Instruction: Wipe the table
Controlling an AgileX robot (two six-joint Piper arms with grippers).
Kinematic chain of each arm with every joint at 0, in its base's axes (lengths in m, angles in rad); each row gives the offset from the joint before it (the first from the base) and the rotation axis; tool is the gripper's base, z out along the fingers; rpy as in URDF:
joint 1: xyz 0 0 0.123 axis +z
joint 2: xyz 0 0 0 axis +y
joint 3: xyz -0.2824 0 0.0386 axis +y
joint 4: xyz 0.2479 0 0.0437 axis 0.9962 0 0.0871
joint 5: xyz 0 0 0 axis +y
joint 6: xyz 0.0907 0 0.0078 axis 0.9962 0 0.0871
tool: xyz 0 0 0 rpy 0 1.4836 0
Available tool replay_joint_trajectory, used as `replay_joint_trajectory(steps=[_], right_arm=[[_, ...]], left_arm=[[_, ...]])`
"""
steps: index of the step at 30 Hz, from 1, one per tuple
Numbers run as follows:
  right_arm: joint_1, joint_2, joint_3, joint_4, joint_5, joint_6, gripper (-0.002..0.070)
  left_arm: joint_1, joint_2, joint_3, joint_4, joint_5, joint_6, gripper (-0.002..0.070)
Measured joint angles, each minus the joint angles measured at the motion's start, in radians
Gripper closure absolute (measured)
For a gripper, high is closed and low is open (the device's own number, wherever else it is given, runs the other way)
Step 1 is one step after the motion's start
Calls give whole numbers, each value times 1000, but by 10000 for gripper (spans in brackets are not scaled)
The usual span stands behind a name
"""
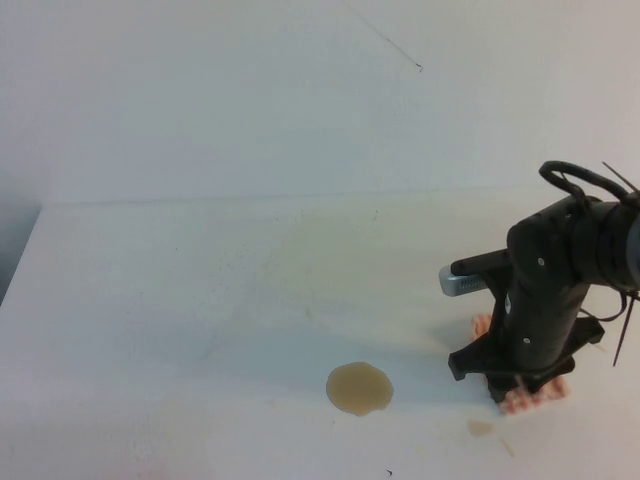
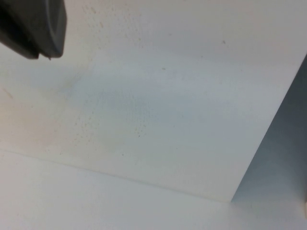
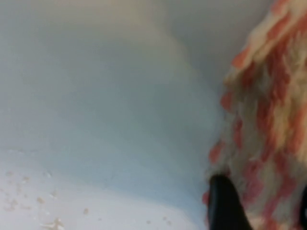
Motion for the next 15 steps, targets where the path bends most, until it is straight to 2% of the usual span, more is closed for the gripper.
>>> replay_joint_trajectory(steps=[2,5,6,7,15], right_arm=[[0,22,0,0,12,0,381],[0,47,0,7,24,-28,565],[0,50,0,12,32,-39,652],[0,52,0,17,34,-41,676],[2,50,-62,17,106,-64,680]], left_arm=[[0,0,0,0,0,0,676],[0,0,0,0,0,0,676],[0,0,0,0,0,0,676],[0,0,0,0,0,0,676],[0,0,0,0,0,0,676]])
